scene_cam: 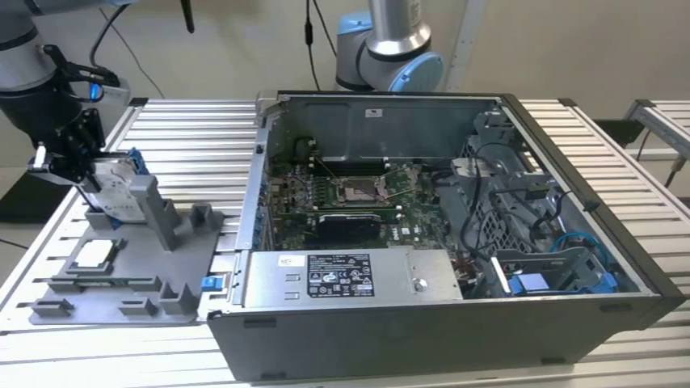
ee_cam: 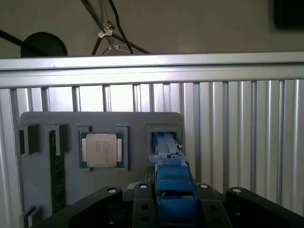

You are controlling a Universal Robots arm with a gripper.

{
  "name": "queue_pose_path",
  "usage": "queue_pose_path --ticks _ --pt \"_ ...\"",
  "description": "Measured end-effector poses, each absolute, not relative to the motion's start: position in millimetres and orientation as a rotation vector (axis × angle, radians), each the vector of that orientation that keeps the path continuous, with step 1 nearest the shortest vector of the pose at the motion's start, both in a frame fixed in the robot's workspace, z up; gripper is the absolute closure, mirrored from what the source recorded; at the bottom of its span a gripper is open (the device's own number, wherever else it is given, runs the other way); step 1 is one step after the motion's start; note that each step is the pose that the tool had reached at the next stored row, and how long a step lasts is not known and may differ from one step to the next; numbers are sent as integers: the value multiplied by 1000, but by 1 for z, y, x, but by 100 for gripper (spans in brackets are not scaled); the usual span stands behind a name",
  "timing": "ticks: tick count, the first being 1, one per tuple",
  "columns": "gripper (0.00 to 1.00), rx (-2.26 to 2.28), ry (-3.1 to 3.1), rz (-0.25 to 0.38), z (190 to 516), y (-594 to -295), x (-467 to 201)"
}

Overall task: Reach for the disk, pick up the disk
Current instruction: 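Pick up the disk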

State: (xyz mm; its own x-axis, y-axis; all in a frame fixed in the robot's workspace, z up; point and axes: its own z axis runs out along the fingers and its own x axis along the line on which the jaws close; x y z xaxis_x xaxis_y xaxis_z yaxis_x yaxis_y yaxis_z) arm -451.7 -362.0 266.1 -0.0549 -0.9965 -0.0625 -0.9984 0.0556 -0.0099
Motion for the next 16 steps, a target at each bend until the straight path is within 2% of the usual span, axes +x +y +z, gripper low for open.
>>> queue_pose_path --ticks 8,16 --pt "100 -2107 2230 86 266 -363 -452" --pt "100 -2107 2232 84 266 -363 -452"
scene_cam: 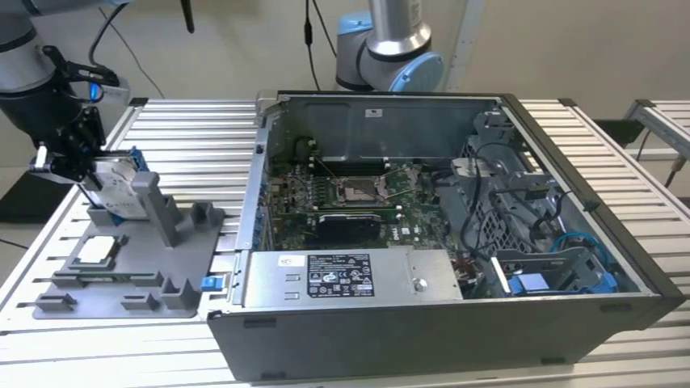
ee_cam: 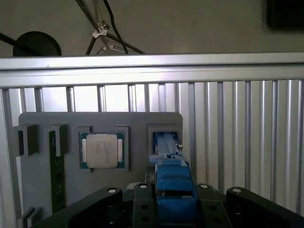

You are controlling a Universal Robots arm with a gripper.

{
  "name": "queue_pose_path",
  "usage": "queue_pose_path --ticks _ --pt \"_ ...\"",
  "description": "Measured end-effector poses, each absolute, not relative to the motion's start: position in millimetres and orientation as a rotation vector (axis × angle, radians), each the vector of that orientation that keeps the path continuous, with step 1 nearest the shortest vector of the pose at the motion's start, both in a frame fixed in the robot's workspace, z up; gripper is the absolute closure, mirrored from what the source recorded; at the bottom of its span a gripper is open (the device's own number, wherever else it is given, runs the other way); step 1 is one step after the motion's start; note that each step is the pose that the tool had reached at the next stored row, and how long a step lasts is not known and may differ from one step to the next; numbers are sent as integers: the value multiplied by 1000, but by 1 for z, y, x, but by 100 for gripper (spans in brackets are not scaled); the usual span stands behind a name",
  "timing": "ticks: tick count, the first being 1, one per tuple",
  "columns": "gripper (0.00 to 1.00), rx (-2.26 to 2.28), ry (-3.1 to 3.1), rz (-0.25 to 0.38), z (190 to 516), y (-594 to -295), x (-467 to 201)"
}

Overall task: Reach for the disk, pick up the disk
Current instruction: 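Pick up the disk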

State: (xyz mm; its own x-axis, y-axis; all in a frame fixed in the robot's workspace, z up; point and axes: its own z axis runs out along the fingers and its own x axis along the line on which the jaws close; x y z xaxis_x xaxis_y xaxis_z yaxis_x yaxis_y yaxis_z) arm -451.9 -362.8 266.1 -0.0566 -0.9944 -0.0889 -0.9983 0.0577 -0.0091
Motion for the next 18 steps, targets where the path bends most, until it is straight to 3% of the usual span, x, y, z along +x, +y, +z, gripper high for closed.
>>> queue_pose_path --ticks 18 --pt "100 -2107 2231 84 274 -363 -452"
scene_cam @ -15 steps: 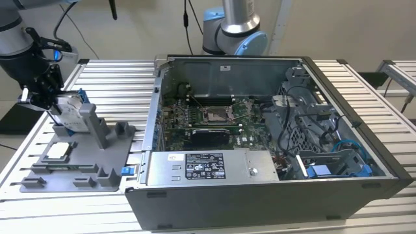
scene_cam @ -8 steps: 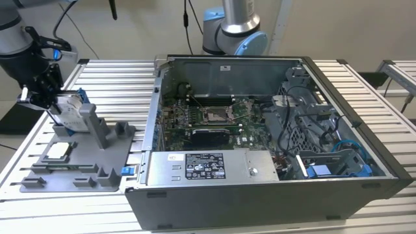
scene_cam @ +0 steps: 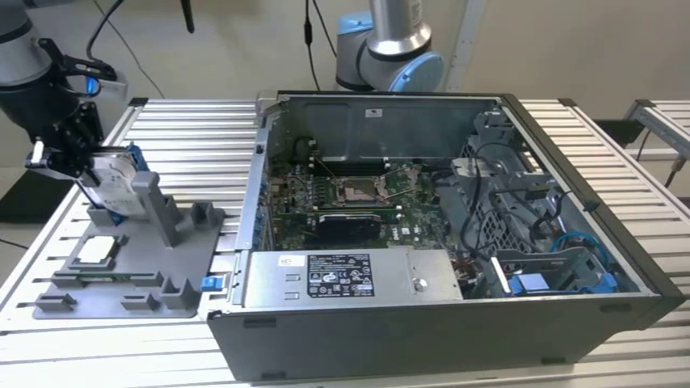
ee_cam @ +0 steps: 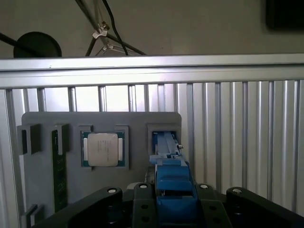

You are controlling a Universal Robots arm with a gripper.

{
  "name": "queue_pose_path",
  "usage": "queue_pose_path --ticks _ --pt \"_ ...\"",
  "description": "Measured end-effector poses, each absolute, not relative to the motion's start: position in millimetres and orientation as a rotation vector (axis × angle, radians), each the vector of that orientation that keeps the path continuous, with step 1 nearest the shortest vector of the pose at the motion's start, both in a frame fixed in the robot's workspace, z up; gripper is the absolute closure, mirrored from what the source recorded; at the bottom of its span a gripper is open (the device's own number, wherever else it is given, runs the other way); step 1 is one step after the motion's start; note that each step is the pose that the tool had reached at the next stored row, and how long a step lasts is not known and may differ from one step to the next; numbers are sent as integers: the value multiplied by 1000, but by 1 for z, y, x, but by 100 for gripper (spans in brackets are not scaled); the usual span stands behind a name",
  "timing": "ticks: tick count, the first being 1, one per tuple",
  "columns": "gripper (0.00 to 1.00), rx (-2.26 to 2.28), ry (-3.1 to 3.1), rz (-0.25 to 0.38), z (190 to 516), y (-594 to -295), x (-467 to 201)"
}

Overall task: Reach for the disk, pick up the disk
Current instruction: 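Pick up the disk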

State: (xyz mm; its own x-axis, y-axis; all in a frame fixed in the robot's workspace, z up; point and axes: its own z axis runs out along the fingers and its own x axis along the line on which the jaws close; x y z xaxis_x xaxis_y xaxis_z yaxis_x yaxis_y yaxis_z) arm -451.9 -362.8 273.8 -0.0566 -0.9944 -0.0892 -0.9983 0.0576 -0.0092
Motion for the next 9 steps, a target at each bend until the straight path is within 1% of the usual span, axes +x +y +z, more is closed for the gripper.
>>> queue_pose_path --ticks 9 --pt "100 -2107 2232 84 285 -363 -452"
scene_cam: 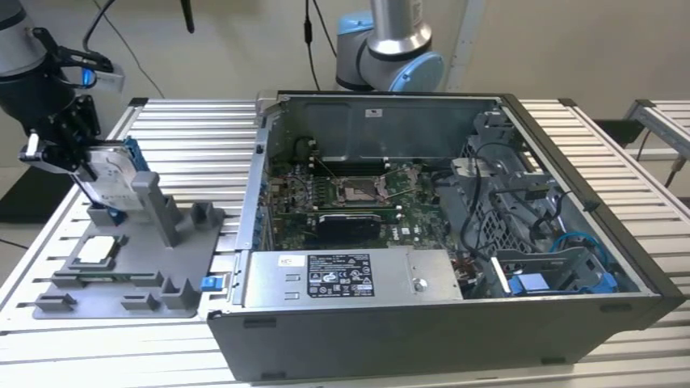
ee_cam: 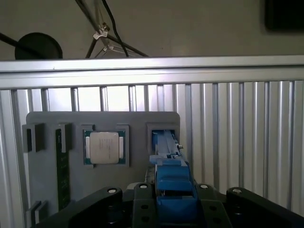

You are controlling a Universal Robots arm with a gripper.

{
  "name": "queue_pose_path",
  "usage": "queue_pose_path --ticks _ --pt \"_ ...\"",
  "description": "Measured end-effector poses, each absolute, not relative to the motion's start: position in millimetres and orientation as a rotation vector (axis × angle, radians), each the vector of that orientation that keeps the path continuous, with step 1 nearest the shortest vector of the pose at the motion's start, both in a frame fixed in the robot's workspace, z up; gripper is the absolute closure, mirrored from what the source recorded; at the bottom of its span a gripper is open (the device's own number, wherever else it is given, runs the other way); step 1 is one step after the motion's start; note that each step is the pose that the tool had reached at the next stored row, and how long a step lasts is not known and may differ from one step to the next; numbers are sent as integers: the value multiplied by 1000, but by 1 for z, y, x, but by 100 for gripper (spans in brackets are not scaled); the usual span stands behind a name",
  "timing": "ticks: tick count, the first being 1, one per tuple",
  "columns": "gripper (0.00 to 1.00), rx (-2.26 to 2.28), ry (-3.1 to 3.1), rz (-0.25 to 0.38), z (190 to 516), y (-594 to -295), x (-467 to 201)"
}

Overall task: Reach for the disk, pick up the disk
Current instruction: 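Pick up the disk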

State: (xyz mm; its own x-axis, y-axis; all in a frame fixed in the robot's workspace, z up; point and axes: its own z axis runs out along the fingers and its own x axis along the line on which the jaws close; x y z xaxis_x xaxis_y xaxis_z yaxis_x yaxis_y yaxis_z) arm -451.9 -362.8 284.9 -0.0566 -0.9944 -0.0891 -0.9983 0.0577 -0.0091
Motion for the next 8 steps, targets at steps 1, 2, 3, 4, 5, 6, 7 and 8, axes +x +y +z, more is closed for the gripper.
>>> queue_pose_path --ticks 1,2,3,4,5,6,7,8 --pt "100 -2107 2232 84 287 -363 -452" --pt "100 -2107 2232 84 288 -363 -452" --pt "100 -2107 2232 84 290 -363 -452" --pt "100 -2107 2232 84 291 -363 -452" --pt "100 -2107 2232 84 293 -363 -452" --pt "100 -2107 2232 84 295 -363 -452" --pt "100 -2107 2232 84 298 -363 -452" --pt "100 -2107 2232 84 300 -363 -452"
